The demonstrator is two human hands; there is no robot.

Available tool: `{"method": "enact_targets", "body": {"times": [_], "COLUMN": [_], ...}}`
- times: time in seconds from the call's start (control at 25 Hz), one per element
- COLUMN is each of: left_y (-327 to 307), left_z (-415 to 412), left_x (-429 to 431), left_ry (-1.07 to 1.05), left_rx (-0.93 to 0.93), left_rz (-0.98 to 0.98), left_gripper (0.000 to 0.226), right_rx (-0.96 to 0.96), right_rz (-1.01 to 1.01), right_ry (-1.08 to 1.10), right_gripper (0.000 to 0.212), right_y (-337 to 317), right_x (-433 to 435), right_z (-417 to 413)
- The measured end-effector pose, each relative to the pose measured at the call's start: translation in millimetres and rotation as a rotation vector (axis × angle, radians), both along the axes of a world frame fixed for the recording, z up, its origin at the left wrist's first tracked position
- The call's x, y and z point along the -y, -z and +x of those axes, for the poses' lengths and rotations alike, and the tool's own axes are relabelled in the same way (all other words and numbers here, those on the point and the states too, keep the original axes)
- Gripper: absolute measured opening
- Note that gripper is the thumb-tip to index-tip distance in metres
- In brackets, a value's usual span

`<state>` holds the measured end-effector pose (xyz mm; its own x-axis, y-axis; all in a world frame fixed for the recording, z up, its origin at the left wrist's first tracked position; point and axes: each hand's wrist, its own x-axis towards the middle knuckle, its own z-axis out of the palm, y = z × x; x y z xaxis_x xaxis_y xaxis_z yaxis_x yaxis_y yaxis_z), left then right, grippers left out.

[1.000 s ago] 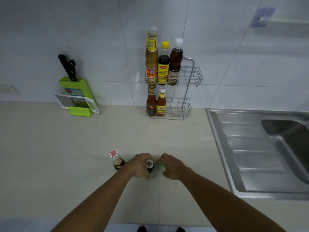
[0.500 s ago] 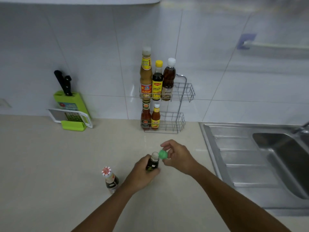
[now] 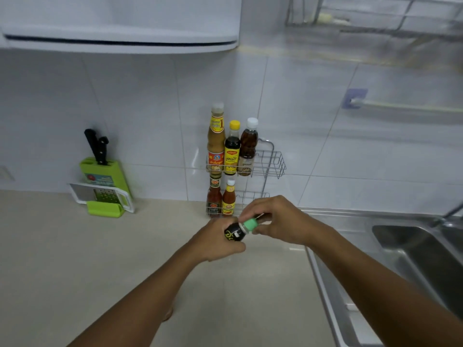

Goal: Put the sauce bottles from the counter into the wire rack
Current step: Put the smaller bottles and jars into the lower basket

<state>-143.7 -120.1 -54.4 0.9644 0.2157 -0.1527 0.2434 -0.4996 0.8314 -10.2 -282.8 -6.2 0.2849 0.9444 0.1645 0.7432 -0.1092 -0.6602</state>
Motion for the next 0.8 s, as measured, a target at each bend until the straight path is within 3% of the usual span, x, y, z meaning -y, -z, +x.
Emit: {"method": "enact_targets", "body": {"times": [0.08, 0.16, 0.24, 0.32, 0.36, 0.4, 0.48, 0.52, 0.6, 0.72, 0.76, 0.8], "left_y": [-9, -15, -19, -21, -21, -20, -22, -23, -25, -32, -35, -35], "left_z": [0, 1, 2, 4, 4, 5, 8, 10, 9, 5, 5, 7], "left_x": [-6, -8, -2, 8, 15, 20, 22, 19, 11, 5, 5, 7], "left_ry": [0.088, 0.142, 0.070, -0.058, -0.106, -0.127, -0.131, -0.103, 0.033, 0.260, 0.299, 0.295], "left_rx": [-0.049, -0.058, 0.005, 0.097, 0.152, 0.174, 0.111, 0.053, -0.042, -0.200, -0.252, -0.276], "left_rz": [-0.279, -0.318, 0.011, 0.590, 0.722, 0.690, 0.224, -0.046, -0.406, -0.672, -0.689, -0.647], "left_gripper": [0.024, 0.021, 0.026, 0.036, 0.036, 0.035, 0.029, 0.023, 0.012, 0.012, 0.012, 0.011], "right_rx": [-0.049, -0.061, -0.092, -0.186, -0.237, -0.290, -0.311, -0.258, -0.118, 0.354, 0.449, 0.425], "right_rz": [0.005, -0.046, -0.133, -0.243, -0.315, -0.375, -0.357, -0.245, -0.004, 0.054, 0.052, 0.036], "right_ry": [-0.017, 0.003, 0.089, 0.254, 0.331, 0.387, 0.408, 0.382, 0.251, 0.092, 0.110, 0.160], "right_gripper": [0.041, 0.032, 0.020, 0.055, 0.072, 0.083, 0.087, 0.074, 0.034, 0.020, 0.026, 0.031], "right_y": [-10, -22, -28, -25, -23, -23, -25, -26, -23, -14, -9, -7], "right_x": [0, 1, 0, -4, -5, -6, -6, -5, -1, 2, 0, -2], "right_z": [1, 0, -4, -10, -11, -11, -6, -2, 2, -4, -7, -11]}}
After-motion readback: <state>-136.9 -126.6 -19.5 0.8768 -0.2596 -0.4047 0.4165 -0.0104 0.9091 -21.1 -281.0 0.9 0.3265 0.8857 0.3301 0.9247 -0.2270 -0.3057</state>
